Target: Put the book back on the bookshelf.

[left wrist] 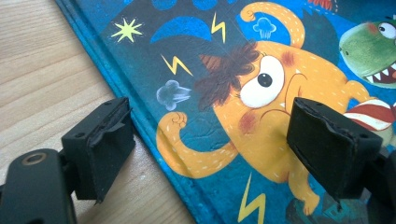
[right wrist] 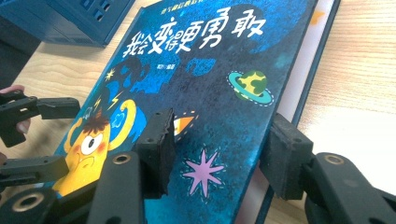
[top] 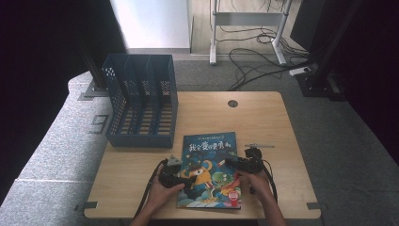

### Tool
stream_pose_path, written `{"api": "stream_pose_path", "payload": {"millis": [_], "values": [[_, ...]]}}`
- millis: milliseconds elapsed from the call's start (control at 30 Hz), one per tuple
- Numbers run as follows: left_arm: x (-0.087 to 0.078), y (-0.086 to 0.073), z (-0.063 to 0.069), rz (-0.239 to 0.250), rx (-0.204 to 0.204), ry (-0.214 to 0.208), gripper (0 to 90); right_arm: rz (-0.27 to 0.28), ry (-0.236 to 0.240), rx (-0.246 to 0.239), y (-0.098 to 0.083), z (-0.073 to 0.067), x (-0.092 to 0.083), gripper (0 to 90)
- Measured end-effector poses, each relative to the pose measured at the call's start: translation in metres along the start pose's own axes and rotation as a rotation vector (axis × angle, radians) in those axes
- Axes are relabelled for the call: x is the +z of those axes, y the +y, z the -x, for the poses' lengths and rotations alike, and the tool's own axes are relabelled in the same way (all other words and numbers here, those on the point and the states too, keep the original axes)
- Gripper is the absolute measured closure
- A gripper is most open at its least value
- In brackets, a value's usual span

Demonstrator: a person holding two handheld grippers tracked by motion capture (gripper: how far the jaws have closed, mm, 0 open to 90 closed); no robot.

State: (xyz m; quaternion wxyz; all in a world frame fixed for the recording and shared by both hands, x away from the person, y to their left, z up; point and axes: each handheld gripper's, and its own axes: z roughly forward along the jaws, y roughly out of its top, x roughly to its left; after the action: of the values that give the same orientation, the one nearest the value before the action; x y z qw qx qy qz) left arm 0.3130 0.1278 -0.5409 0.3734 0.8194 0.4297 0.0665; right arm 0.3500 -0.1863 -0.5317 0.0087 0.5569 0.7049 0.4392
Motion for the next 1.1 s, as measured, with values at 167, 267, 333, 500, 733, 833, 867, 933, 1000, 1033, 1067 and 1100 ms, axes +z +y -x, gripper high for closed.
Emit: {"api": "stream_pose_path", "payload": {"millis": [167, 267, 333, 500, 733, 833, 867, 933, 1000, 1033, 1067, 1100], "values": [[0.0, 0.0, -0.001, 0.001, -0.002, -0.006, 14.6, 0.01, 0.017, 0.003, 0.001, 0.002, -0.002, 50.7], [-0.001, 0.0, 0.0, 0.002, -0.003, -0.005, 14.7, 0.014, 0.018, -0.001, 0.001, 0.001, -0.003, 51.2], [-0.001, 0.0, 0.0, 0.003, -0.005, -0.005, 14.7, 0.026, 0.024, 0.004, 0.001, 0.002, -0.003, 52.7], [-0.004, 0.0, 0.004, -0.012, 0.012, -0.006, 14.4, 0.036, 0.036, 0.008, 0.002, 0.002, -0.004, 54.3], [-0.009, -0.009, 0.013, -0.025, 0.035, -0.004, 13.2, 0.028, 0.038, 0.019, 0.001, 0.004, -0.004, 54.5], [-0.012, -0.012, 0.016, -0.038, 0.036, -0.012, 12.8, 0.024, 0.041, 0.022, 0.001, 0.006, -0.003, 54.4], [-0.012, -0.013, 0.017, -0.04, 0.04, -0.013, 12.1, 0.023, 0.04, 0.027, 0.001, 0.006, -0.002, 54.3], [-0.013, -0.016, 0.02, -0.048, 0.046, -0.017, 10.7, 0.019, 0.041, 0.03, 0.001, 0.007, -0.001, 54.3], [-0.015, -0.019, 0.022, -0.056, 0.052, -0.022, 9.4, 0.016, 0.04, 0.032, 0.001, 0.008, -0.001, 54.2], [-0.016, -0.022, 0.023, -0.056, 0.05, -0.027, 8.9, 0.015, 0.041, 0.034, 0.001, 0.008, -0.001, 54.2], [-0.017, -0.025, 0.025, -0.05, 0.054, -0.03, 8.0, 0.015, 0.041, 0.033, 0.0, 0.008, -0.001, 54.2], [-0.019, -0.028, 0.026, -0.046, 0.056, -0.03, 8.0, 0.015, 0.043, 0.035, 0.0, 0.009, 0.0, 54.2]]}}
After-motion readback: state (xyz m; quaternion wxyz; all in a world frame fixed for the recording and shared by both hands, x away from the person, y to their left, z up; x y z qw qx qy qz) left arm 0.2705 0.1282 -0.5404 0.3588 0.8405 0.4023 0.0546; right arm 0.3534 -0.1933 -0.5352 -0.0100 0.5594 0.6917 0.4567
